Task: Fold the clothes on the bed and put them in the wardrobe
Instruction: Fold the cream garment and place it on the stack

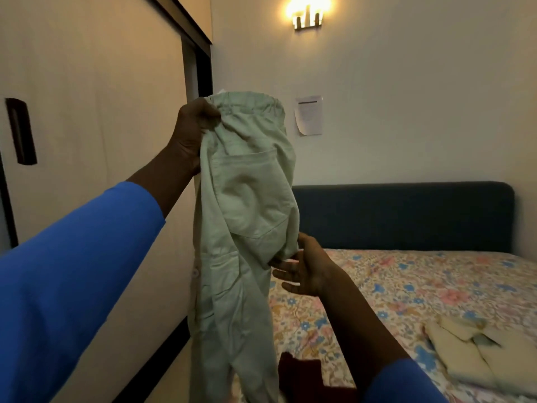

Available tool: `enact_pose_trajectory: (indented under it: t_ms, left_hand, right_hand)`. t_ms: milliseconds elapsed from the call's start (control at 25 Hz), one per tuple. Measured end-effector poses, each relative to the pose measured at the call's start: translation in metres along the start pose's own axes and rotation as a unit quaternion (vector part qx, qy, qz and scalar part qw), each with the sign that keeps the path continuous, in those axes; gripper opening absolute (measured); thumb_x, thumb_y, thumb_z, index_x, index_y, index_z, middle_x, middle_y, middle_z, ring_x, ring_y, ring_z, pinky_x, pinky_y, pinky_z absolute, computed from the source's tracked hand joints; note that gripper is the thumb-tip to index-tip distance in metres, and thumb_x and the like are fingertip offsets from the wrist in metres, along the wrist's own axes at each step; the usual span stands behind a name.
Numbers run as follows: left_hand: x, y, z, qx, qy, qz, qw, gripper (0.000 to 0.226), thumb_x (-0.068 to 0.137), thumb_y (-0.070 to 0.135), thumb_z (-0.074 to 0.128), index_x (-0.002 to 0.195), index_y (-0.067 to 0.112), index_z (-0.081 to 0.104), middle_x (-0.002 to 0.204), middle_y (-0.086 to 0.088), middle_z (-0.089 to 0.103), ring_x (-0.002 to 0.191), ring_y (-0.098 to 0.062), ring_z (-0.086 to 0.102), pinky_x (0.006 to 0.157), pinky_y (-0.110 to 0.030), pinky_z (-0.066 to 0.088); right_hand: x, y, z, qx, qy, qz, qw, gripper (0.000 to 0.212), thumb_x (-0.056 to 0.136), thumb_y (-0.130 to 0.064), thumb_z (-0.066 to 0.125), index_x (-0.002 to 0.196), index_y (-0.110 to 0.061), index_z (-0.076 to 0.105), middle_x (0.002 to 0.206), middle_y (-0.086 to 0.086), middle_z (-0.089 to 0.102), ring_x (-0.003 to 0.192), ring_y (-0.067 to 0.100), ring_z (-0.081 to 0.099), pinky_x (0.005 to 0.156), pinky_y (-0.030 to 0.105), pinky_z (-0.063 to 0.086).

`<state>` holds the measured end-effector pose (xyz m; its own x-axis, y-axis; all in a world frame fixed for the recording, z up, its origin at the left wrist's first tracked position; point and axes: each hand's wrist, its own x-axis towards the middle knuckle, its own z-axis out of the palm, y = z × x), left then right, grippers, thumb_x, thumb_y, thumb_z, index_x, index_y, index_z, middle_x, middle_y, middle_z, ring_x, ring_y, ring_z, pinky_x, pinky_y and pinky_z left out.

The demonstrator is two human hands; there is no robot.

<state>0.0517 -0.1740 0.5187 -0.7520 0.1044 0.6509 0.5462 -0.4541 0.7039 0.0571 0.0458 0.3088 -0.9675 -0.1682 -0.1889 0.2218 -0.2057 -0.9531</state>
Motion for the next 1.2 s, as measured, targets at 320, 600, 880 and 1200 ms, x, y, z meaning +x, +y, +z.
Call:
enact_pose_trajectory:
  t_ms: [320, 600, 880, 1200]
  left_hand:
    - [-0.008, -0.013, -0.019, 0.016, 0.063, -0.016, 0.998, 0.031, 0.084, 0.015, 0.037, 0.088, 0.004, 0.066, 0.093, -0.015, 0.068, 0.087, -0.031, 0.068, 0.091, -0.04, 0.057]
    - [-0.034, -0.04, -0.088, 0.42, 0.212, 0.022, 0.882, 0.026, 0.081, 0.025, 0.06, 0.104, 0.017, 0.069, 0.099, 0.004, 0.066, 0.089, -0.016, 0.061, 0.081, -0.035, 0.053]
    - [-0.16, -0.247, -0.16, 0.427, 0.222, -0.249, 0.84, 0.01, 0.084, 0.021, 0.064, 0.093, 0.018, 0.069, 0.081, -0.007, 0.069, 0.071, -0.028, 0.064, 0.062, -0.035, 0.052]
    - [-0.269, -0.417, -0.198, 0.584, -0.044, -0.527, 0.616, 0.06, 0.078, 0.052, 0.046, 0.124, 0.017, 0.065, 0.126, -0.01, 0.067, 0.106, -0.03, 0.064, 0.091, -0.038, 0.051]
  right_hand:
    - [0.01, 0.063, 0.028, 0.12, -0.063, -0.046, 0.99, 0.067, 0.093, -0.067, 0.052, 0.131, -0.014, 0.066, 0.122, 0.01, 0.074, 0.119, 0.033, 0.064, 0.096, 0.049, 0.051]
    - [0.024, 0.058, -0.019, 0.24, 0.079, -0.195, 0.948, 0.04, 0.106, -0.044, 0.049, 0.121, -0.012, 0.069, 0.121, 0.015, 0.073, 0.109, 0.032, 0.068, 0.088, 0.044, 0.059]
    - [0.013, 0.159, -0.122, -0.058, 0.353, -0.185, 0.915, 0.034, 0.1, -0.038, 0.066, 0.079, -0.011, 0.067, 0.073, 0.006, 0.066, 0.069, 0.017, 0.057, 0.072, 0.034, 0.05]
    - [0.043, 0.229, -0.182, -0.436, 0.224, 0.073, 0.869, 0.019, 0.094, -0.033, 0.071, 0.092, -0.016, 0.063, 0.087, 0.001, 0.064, 0.086, 0.022, 0.064, 0.074, 0.034, 0.047]
